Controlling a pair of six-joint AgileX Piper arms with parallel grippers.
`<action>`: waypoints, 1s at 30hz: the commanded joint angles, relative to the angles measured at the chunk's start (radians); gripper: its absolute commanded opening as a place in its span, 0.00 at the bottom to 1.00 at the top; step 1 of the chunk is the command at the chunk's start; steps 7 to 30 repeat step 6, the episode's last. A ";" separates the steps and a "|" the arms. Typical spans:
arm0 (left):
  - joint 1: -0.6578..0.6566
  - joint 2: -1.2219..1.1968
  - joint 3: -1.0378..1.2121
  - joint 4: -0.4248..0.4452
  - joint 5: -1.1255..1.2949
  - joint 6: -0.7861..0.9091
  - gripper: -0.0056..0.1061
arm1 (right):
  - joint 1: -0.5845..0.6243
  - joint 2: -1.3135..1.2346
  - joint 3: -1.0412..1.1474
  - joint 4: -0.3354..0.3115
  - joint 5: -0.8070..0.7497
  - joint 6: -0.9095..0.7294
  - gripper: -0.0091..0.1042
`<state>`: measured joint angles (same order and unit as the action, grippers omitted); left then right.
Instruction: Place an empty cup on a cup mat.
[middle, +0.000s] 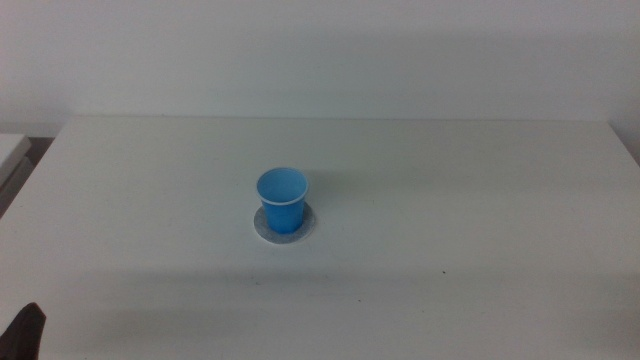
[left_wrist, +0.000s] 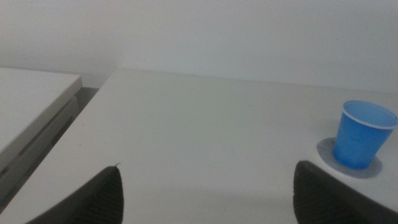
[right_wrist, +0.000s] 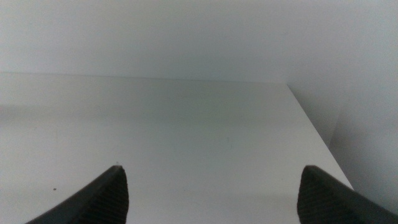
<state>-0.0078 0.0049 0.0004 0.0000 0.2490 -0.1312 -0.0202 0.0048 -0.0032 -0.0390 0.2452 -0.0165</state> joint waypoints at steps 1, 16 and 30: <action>0.003 -0.005 0.000 0.000 -0.024 0.004 0.89 | 0.002 -0.005 0.003 -0.007 -0.007 -0.004 0.90; 0.003 -0.005 0.000 0.000 -0.044 0.002 0.89 | 0.002 -0.005 0.003 -0.007 -0.007 -0.004 0.90; 0.003 -0.005 0.000 0.000 -0.044 0.002 0.89 | 0.002 -0.005 0.003 -0.007 -0.007 -0.004 0.90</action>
